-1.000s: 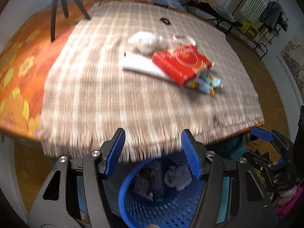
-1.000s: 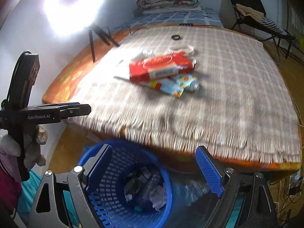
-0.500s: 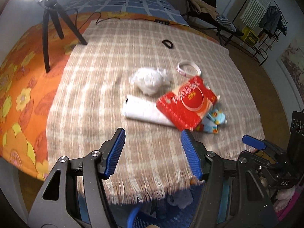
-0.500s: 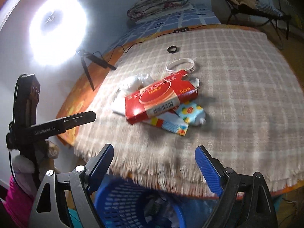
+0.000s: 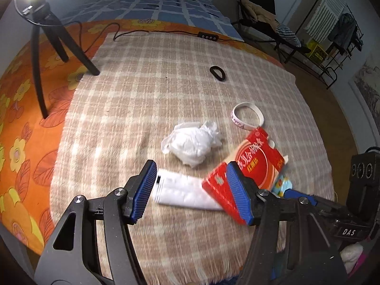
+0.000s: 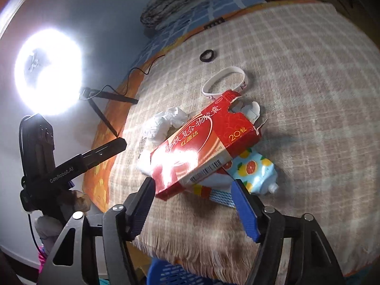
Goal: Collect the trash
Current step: 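Move both tools back to the bed toward the red box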
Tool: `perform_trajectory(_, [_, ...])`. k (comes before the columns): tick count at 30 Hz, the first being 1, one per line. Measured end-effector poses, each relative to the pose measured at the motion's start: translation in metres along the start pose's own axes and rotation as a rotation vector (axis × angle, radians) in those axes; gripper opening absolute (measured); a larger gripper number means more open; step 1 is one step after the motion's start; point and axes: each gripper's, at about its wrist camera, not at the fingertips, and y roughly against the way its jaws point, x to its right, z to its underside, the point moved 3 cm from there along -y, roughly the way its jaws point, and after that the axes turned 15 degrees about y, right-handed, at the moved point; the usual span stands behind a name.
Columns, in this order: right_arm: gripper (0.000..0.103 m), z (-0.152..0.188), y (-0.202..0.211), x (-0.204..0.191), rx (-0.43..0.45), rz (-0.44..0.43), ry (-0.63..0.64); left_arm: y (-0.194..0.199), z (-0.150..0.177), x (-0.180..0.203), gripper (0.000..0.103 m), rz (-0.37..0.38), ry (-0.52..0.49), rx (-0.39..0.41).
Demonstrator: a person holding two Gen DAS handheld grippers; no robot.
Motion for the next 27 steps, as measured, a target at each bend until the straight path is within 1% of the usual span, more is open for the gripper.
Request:
perform_trajectory(5, [0.065, -0.002, -0.017, 0.012, -0.017, -0.035, -0.076, -0.021, -0.011, 0.000, 0.063, 0.016, 0.027, -0.035])
perform_trajectory(7, [0.062, -0.002, -0.024, 0.018, -0.016, -0.065, -0.117, -0.028, -0.015, 0.001, 0.063, 0.017, 0.025, -0.043])
perform_trajectory(9, [0.061, -0.004, -0.029, 0.021, -0.014, -0.088, -0.144, -0.034, -0.017, 0.002, 0.063, 0.012, 0.017, -0.051])
perform_trajectory(11, [0.061, -0.006, -0.032, 0.022, -0.010, -0.094, -0.156, -0.043, -0.020, 0.001, 0.063, -0.001, 0.019, -0.057])
perform_trajectory(17, [0.061, -0.014, -0.041, 0.022, -0.003, -0.102, -0.182, -0.064, -0.027, -0.006, 0.062, -0.004, 0.050, -0.084])
perform_trajectory(20, [0.057, -0.019, -0.045, 0.026, 0.004, -0.100, -0.200, -0.072, -0.027, -0.007, 0.047, 0.004, 0.052, -0.102])
perform_trajectory(22, [0.053, -0.022, -0.048, 0.029, 0.007, -0.097, -0.214, -0.075, -0.026, -0.006, 0.046, 0.011, 0.052, -0.102])
perform_trajectory(24, [0.045, -0.023, -0.049, 0.032, 0.008, -0.097, -0.231, -0.076, -0.025, -0.003, 0.036, 0.010, 0.037, -0.098])
perform_trajectory(25, [0.045, -0.023, -0.050, 0.033, 0.006, -0.098, -0.237, -0.076, -0.024, -0.002, 0.035, 0.018, 0.034, -0.102])
perform_trajectory(27, [0.040, -0.024, -0.050, 0.034, 0.010, -0.103, -0.243, -0.075, -0.023, 0.001, 0.033, 0.014, 0.027, -0.095])
